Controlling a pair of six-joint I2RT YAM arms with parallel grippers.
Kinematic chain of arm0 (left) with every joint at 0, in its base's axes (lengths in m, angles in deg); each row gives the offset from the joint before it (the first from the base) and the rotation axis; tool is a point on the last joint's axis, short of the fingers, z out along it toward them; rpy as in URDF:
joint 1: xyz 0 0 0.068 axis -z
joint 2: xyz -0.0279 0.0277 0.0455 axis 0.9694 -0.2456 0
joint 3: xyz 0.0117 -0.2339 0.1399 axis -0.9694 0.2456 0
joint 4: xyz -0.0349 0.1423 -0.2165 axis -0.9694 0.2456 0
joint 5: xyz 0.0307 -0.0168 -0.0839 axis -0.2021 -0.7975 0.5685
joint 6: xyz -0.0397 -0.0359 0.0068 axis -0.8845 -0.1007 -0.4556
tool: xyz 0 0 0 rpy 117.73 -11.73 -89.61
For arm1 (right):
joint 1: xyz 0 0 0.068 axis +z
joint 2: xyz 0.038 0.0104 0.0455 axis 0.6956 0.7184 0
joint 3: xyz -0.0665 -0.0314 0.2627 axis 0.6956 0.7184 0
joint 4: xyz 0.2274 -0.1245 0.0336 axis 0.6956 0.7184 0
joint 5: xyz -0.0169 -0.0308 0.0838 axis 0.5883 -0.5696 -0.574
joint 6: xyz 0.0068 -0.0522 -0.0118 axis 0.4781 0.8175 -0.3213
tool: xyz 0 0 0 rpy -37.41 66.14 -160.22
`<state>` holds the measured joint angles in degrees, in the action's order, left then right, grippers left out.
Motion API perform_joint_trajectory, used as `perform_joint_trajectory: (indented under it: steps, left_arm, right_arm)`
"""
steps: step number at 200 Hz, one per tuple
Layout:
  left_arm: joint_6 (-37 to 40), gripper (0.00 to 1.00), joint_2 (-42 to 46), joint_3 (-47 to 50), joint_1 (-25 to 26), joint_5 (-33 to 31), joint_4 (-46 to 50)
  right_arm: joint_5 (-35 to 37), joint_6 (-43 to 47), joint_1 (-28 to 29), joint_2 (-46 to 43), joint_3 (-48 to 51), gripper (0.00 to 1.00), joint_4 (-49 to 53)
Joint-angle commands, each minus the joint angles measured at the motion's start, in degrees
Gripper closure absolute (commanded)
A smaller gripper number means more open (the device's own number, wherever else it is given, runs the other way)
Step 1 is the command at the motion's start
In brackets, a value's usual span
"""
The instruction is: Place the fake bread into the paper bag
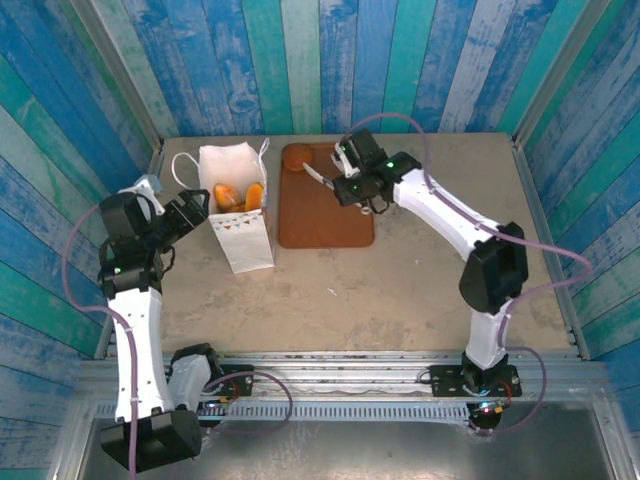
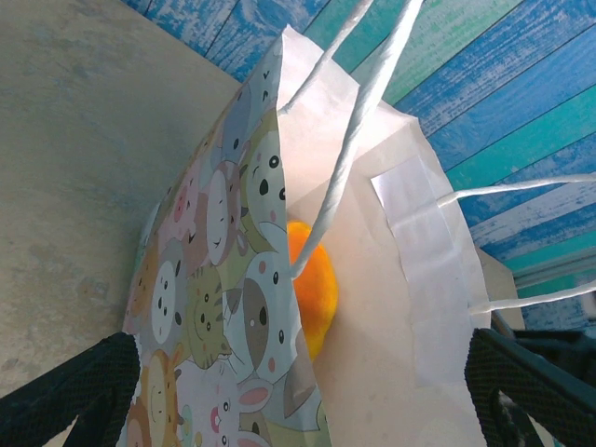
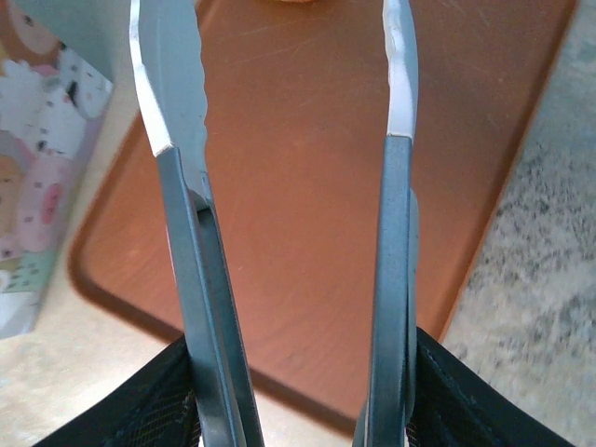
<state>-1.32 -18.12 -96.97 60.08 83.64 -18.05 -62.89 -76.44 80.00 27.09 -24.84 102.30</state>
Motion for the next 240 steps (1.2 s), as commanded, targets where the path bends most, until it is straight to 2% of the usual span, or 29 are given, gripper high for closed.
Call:
perform_joint_trajectory:
  steps: [1, 55, 110, 114, 149, 197, 240]
  left_arm:
    - [1.86, 0.06, -0.67, -0.03, -0.29, 1.63, -1.73]
    - [3.18, 0.06, -2.67, 0.18, -0.31, 1.58, -2.76]
    - [5.13, 0.06, -3.92, -1.07, -0.29, -0.11, -2.49]
    - [5.26, 0.06, -4.03, -1.16, -0.29, -0.24, -2.56]
    - [6.05, 0.06, -5.04, -1.52, -0.28, -0.65, -2.66]
    - [7.57, 0.06, -5.96, -2.38, -0.23, -2.06, -1.73]
    - [8.15, 0.06, -6.82, -2.83, -0.28, -2.48, -1.45]
  right_arm:
    - [2.23, 8.98, -0.4, 4.05, -3.96, 0.45, -1.59]
    - [3.9, 15.95, -0.69, 13.33, -10.31, 0.39, -4.0]
    - [2.74, 15.39, -1.19, 21.5, -18.14, 0.36, -4.06]
    - [2.67, 15.39, -2.84, 22.12, -18.81, 0.35, -4.07]
    - [1.94, 14.45, -3.65, 27.09, -24.18, 0.35, -4.55]
    - [-1.31, 13.78, -4.27, 31.48, -29.75, 0.34, -4.76]
    - [-3.39, 15.11, -4.19, 32.24, -30.04, 0.33, -5.45]
